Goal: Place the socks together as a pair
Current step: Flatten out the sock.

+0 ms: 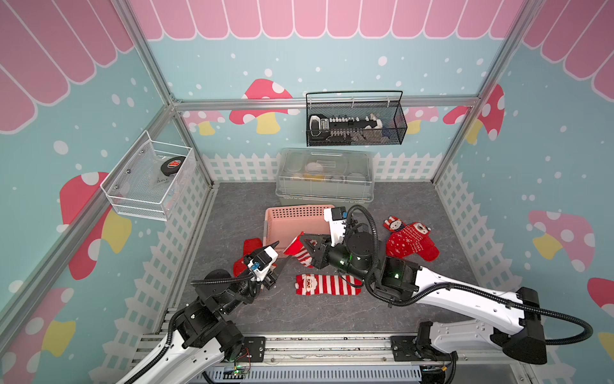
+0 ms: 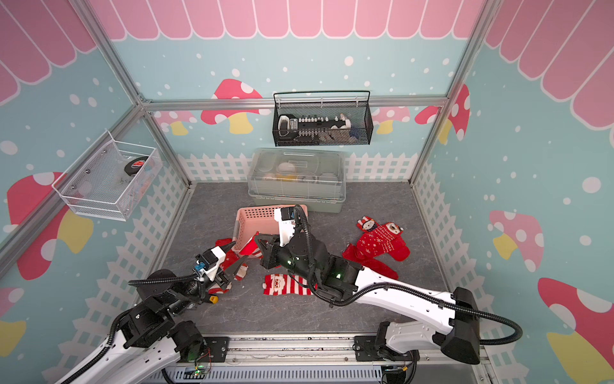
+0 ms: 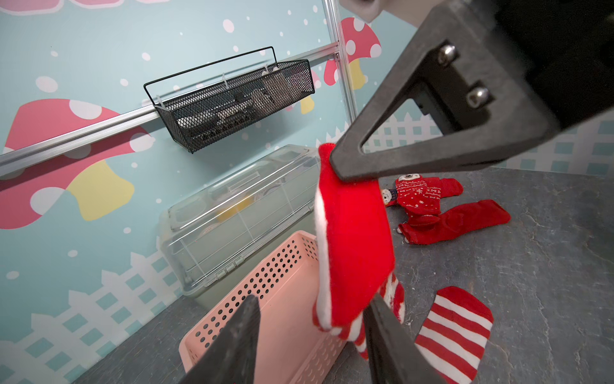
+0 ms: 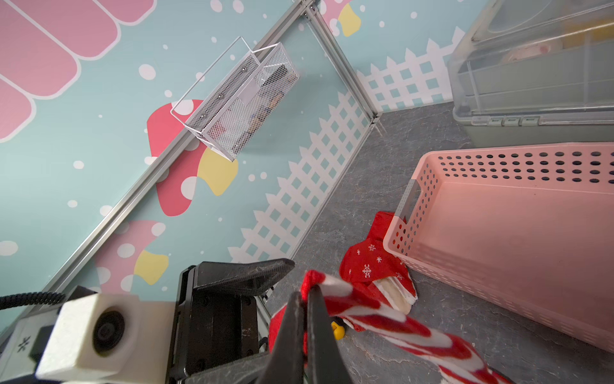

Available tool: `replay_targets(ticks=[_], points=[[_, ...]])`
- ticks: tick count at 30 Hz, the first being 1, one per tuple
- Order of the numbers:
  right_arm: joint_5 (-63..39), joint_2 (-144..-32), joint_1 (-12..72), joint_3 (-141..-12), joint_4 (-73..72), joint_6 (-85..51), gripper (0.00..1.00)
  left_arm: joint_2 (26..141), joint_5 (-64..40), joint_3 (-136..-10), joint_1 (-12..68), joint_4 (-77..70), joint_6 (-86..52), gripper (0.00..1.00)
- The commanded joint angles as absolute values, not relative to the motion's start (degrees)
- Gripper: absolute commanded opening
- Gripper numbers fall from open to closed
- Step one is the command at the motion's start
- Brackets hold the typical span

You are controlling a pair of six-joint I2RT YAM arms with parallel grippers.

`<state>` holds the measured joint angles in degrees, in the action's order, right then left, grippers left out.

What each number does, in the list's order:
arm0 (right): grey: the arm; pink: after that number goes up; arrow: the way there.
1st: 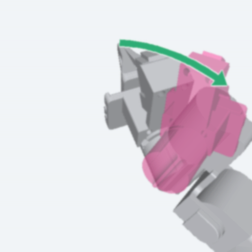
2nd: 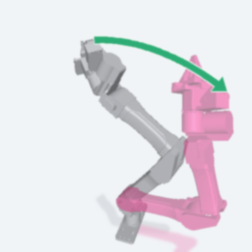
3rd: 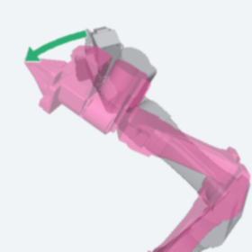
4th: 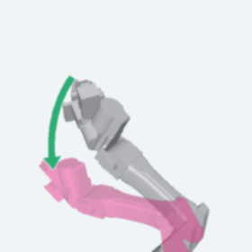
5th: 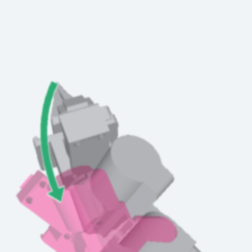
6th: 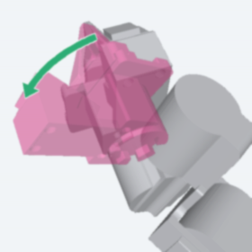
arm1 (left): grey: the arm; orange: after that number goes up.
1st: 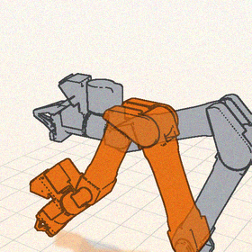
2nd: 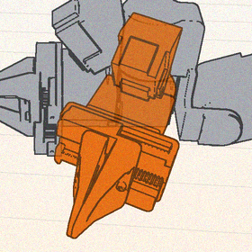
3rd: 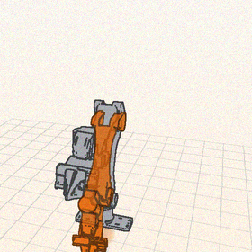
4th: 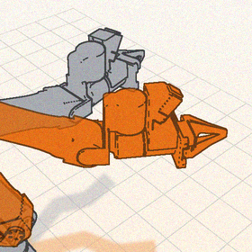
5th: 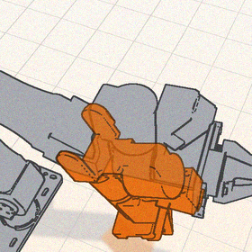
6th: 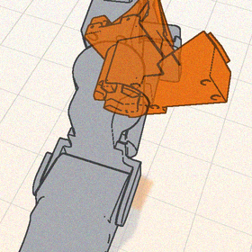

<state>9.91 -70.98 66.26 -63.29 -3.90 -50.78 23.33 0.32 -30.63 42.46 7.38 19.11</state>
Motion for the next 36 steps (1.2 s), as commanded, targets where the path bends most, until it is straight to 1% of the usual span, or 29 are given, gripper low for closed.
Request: replay_targets(ticks=[1,3,6,8,10,12,13,15,17,20,23,25,28,32,36], points=[[8.7,-70.9,66.3,-63.6,-5.7,-50.3,0.0,23.7,-0.9,-29.9,42.6,5.9,21.3,0.47],[8.8,-70.8,66.3,-63.6,-5.6,-50.2,0.0,24.1,-0.7,-30.2,42.5,5.9,21.4,0.43],[8.5,-70.7,66.3,-63.1,-5.9,-50.5,0.0,24.3,-1.1,-30.4,42.5,5.9,21.0,0.33],[8.2,-70.8,66.3,-62.9,-6.0,-50.4,0.0,24.4,-1.6,-30.3,42.5,5.8,20.7,0.24],[8.3,-71.0,66.3,-62.8,-6.0,-49.7,0.01,24.4,-1.7,-30.3,42.5,5.8,20.6,0.12],[9.0,-70.9,66.3,-62.7,-5.3,-47.8,0.07,24.5,-1.7,-30.4,42.4,5.7,20.6,0.02],[9.8,-70.7,66.3,-62.6,-4.6,-46.7,0.12,24.5,-1.7,-30.5,42.4,5.7,20.3,0.0],[12.1,-69.7,66.3,-62.0,-3.8,-43.2,0.26,24.6,-2.2,-30.4,42.3,5.6,19.5,0.0],[14.6,-68.2,66.3,-60.9,-3.4,-38.4,0.38,24.7,-2.9,-30.3,42.3,5.6,18.6,0.0],[19.1,-64.7,66.3,-57.8,-4.5,-27.2,0.54,24.7,-3.9,-30.2,42.2,5.3,17.5,0.0],[21.3,-60.3,66.3,-53.4,-7.5,-12.8,0.59,25.1,-4.1,-30.6,42.1,5.3,16.5,0.0],[20.5,-57.2,66.3,-50.4,-9.7,-4.4,0.64,25.5,-4.6,-30.7,41.9,5.4,15.7,0.0],[15.7,-52.8,66.3,-46.2,-11.7,5.8,0.68,26.1,-5.5,-30.8,41.7,5.7,14.2,0.0],[6.3,-48.5,66.4,-39.8,-14.7,20.2,0.71,26.5,-6.6,-31.0,41.4,5.8,13.8,0.0],[5.6,-47.6,66.5,-38.4,-15.6,30.3,0.73,26.8,-7.9,-31.0,41.1,6.2,13.5,0.0]])
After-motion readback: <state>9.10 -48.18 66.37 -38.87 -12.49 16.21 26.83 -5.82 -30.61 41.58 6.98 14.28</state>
